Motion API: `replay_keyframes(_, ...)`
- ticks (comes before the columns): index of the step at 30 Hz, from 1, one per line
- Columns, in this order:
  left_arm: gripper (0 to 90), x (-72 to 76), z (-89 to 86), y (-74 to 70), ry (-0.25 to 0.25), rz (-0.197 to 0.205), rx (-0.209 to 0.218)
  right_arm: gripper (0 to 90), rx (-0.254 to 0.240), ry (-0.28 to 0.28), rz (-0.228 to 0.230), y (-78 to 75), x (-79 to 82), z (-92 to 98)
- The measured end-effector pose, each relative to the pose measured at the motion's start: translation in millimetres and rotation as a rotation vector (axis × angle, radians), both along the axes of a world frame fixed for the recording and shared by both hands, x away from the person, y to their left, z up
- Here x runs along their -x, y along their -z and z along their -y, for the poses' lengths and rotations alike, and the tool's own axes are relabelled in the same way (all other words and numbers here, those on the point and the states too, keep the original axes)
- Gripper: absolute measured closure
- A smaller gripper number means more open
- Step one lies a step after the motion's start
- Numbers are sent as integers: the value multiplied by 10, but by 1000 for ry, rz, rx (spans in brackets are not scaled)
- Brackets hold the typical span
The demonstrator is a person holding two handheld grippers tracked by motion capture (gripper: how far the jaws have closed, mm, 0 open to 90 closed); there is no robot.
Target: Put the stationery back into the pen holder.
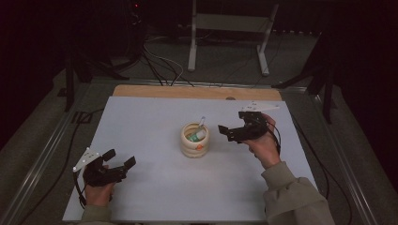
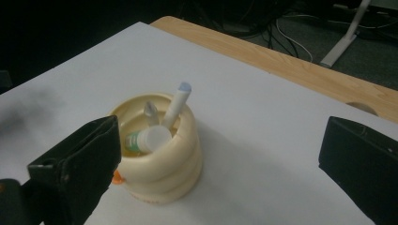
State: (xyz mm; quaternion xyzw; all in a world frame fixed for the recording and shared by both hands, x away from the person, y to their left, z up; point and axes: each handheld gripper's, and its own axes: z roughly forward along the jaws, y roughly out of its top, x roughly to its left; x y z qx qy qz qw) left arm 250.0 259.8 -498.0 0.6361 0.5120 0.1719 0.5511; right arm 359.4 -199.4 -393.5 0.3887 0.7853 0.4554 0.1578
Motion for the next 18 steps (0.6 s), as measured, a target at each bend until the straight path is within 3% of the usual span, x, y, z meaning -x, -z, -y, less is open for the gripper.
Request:
replay_keyframes(9, 1, 4, -3, -11, 4, 3, 4, 0, -24, 49, 30, 161, 192, 192)
replay_keyframes(12, 1, 6, 3, -18, 6, 6, 0, 0, -37, 63, 21, 249, 239, 261)
replay_keyframes(18, 1, 14, 5, -40, 7, 15, -14, 0, -28, 79, 31, 379, 329, 406)
